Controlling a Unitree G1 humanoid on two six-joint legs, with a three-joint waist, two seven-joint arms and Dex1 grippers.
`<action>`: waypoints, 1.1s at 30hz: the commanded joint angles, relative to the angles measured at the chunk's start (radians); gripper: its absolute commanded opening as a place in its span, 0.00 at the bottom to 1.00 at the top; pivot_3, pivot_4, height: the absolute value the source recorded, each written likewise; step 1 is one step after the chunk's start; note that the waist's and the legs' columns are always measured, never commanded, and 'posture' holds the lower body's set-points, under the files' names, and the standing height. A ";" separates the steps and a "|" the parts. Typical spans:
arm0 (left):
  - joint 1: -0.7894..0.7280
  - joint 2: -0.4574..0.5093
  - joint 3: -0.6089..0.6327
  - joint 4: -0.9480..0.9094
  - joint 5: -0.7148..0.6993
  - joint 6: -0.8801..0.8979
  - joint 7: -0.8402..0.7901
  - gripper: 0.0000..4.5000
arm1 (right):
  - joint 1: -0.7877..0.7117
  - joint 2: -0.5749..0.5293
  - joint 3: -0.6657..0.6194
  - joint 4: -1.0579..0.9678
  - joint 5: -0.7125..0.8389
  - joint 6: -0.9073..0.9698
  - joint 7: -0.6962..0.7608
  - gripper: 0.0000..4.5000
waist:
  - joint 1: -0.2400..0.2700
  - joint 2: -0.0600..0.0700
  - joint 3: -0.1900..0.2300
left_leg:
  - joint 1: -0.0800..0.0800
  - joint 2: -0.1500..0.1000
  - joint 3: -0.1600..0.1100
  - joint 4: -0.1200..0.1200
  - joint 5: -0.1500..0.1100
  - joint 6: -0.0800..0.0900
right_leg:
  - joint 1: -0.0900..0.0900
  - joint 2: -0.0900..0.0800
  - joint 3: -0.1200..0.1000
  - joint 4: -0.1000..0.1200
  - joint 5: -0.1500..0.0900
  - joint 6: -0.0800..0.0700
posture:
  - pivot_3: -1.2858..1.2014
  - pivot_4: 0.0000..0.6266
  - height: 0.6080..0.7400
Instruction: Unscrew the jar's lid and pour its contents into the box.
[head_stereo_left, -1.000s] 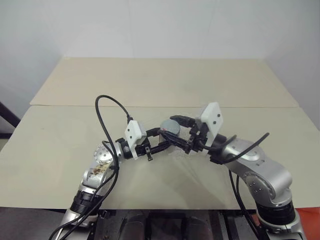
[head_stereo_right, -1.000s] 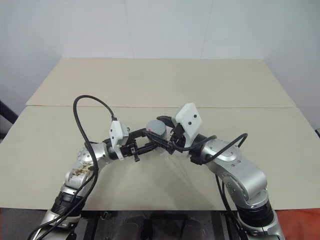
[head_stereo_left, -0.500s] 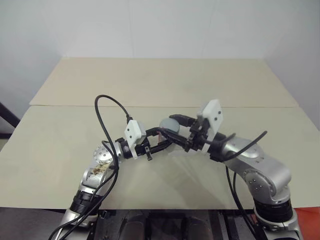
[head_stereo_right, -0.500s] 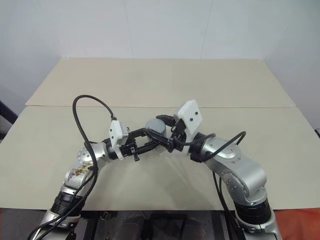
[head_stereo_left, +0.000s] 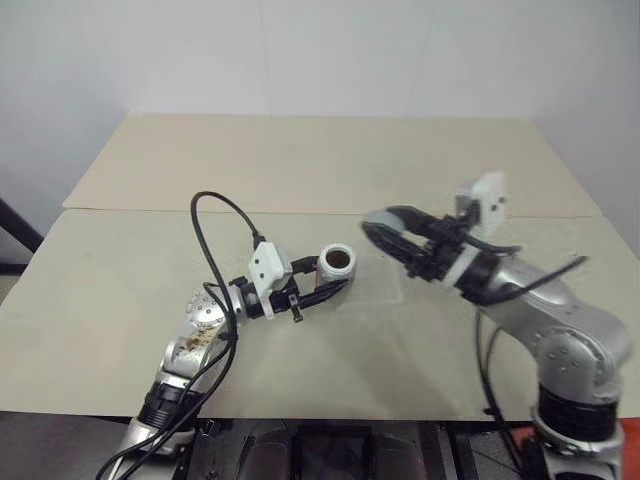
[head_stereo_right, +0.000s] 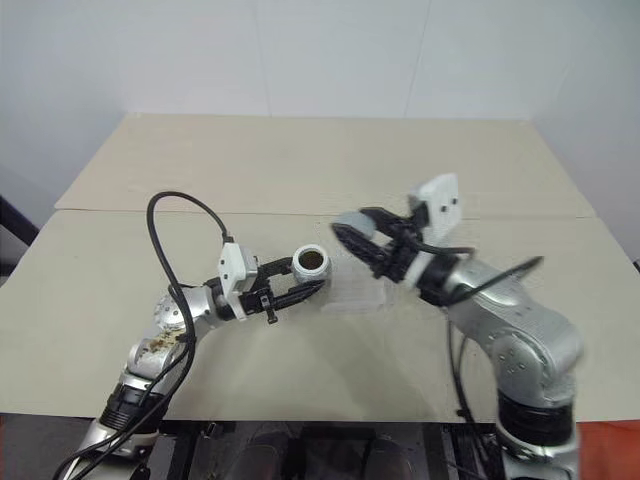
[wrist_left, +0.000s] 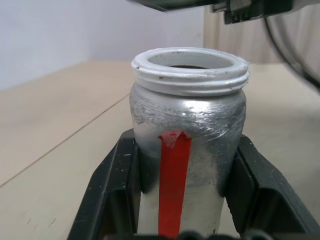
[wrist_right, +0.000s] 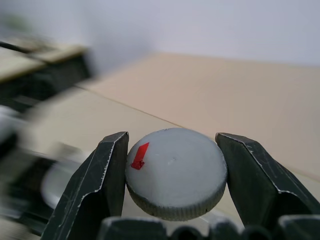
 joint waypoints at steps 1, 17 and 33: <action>-0.027 0.006 0.022 -0.017 -0.001 -0.021 0.009 0.42 | 0.066 -0.067 -0.032 -0.050 -0.045 0.046 -0.039 0.66 | -0.004 0.000 0.000 | 0.000 0.000 0.000 0.000 0.000 0.000 | 0.000 0.000 0.000 0.000 0.000 0.000 | 0.52 0.24 1.00; -0.048 -0.018 0.009 0.039 0.046 -0.050 0.046 0.42 | 0.198 -0.087 -0.037 0.065 -0.042 0.416 -0.111 0.66 | -0.005 0.000 0.000 | 0.000 0.001 0.000 0.000 0.000 0.001 | 0.000 0.000 0.001 0.000 0.000 0.000 | 0.52 0.24 1.00; -0.162 0.018 -0.020 0.099 0.158 -0.010 0.105 0.42 | 0.118 -0.408 -0.169 -0.203 0.032 0.468 0.099 0.99 | -0.004 0.000 0.000 | 0.000 0.000 -0.001 0.000 -0.001 0.001 | 0.000 0.000 0.000 0.000 0.000 0.000 | 0.52 0.24 1.00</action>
